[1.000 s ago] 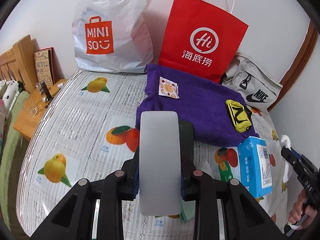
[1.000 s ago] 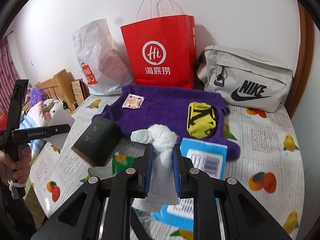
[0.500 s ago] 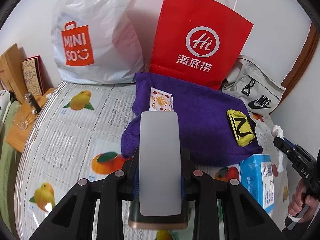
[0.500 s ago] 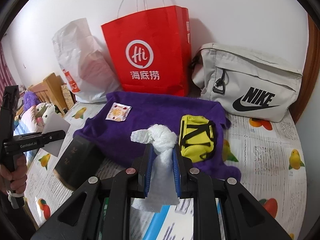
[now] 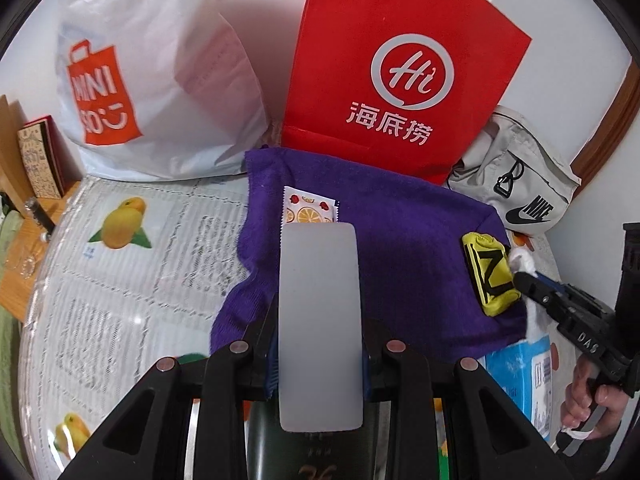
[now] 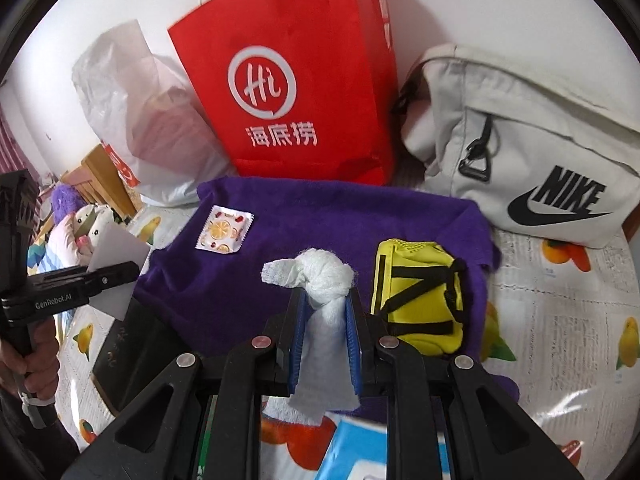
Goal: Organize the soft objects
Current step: 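Carry white foam block and white cloth bundle over the purple towel, then open right gripper to drop cloth bundle while left gripper releases foam block on towel, then grasp black watch strap with right gripper while left gripper reaches past green box, then grasp white mesh bag with left gripper while right gripper holds watch strap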
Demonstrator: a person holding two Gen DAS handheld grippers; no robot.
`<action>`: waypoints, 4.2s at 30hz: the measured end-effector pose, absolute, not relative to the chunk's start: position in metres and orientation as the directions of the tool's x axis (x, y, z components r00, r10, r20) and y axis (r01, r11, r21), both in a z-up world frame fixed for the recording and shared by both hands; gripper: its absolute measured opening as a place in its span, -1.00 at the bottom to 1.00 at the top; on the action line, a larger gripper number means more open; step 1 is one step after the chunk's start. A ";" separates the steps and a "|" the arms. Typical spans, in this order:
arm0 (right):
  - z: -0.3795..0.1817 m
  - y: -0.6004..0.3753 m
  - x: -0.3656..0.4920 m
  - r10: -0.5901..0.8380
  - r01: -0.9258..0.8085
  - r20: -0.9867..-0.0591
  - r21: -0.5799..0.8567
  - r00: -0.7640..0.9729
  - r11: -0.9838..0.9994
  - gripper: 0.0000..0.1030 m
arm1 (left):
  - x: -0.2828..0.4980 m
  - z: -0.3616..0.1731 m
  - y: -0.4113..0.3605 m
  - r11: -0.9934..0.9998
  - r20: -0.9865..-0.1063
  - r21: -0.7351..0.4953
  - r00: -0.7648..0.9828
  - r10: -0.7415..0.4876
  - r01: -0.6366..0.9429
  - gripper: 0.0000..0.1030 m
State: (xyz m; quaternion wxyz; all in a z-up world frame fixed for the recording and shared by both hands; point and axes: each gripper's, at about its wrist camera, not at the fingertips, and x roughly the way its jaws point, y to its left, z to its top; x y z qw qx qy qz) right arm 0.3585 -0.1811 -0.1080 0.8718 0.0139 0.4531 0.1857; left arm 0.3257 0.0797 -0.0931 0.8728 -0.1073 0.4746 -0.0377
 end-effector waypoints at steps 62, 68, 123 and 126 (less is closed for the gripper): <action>-0.087 -0.184 0.211 0.374 -0.357 -0.756 0.198 0.537 0.913 0.07 | 0.252 -0.083 0.083 0.978 -0.824 -0.209 0.543 -0.165 -0.020 -0.02; -0.107 -0.183 0.156 0.400 -0.421 -0.781 0.194 0.480 0.886 -0.28 | 0.215 -0.091 0.082 0.971 -0.826 -0.238 0.532 -0.187 -0.028 -0.02; -0.175 -0.246 0.089 0.202 -0.260 -0.863 0.085 0.464 0.962 -0.61 | 0.145 -0.144 -0.004 0.894 -0.790 -0.380 0.419 -0.447 0.236 -0.64; -0.180 -0.241 0.093 0.186 -0.261 -0.868 0.068 0.461 0.963 -0.61 | 0.135 -0.135 0.005 0.906 -0.784 -0.352 0.455 -0.422 0.234 -0.78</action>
